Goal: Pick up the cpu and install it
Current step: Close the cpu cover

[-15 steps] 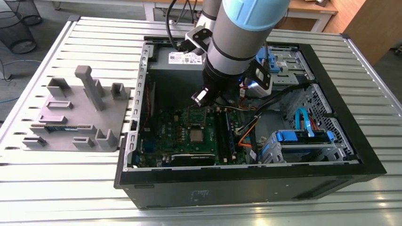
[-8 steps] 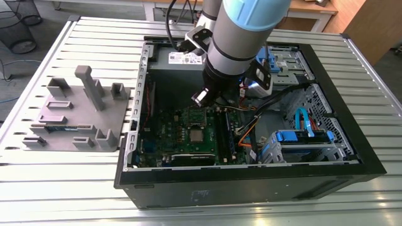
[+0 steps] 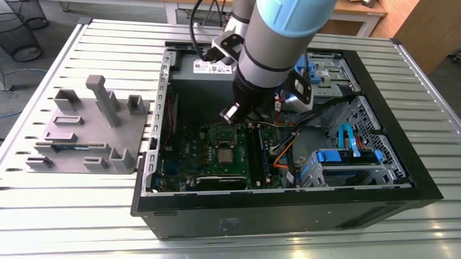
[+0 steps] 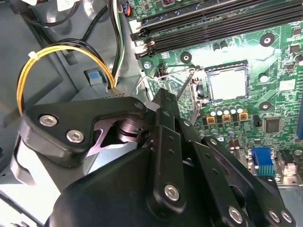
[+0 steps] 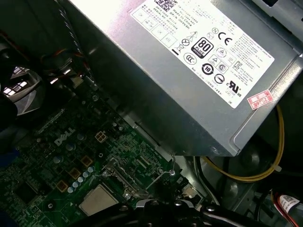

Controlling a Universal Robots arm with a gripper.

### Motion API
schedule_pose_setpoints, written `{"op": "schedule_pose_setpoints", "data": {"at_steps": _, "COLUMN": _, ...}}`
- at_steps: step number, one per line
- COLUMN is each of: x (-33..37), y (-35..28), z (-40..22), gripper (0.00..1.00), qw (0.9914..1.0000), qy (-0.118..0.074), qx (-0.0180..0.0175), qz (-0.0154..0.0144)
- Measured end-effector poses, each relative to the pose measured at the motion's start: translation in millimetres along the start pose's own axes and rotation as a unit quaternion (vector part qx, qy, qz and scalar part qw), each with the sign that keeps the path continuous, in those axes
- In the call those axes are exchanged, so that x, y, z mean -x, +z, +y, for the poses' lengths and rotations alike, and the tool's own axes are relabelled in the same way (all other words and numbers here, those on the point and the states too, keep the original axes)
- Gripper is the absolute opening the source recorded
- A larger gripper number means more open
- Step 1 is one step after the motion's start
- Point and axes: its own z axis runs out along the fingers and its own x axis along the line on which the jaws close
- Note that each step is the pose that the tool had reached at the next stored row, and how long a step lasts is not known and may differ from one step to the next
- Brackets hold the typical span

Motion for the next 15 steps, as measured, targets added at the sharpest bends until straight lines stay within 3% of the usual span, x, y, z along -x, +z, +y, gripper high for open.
{"op": "schedule_pose_setpoints", "data": {"at_steps": 15, "x": -9.3, "y": -3.2, "z": -9.3, "gripper": 0.11, "qw": 0.99991, "qy": -0.013, "qx": 0.0016, "qz": 0.0028}}
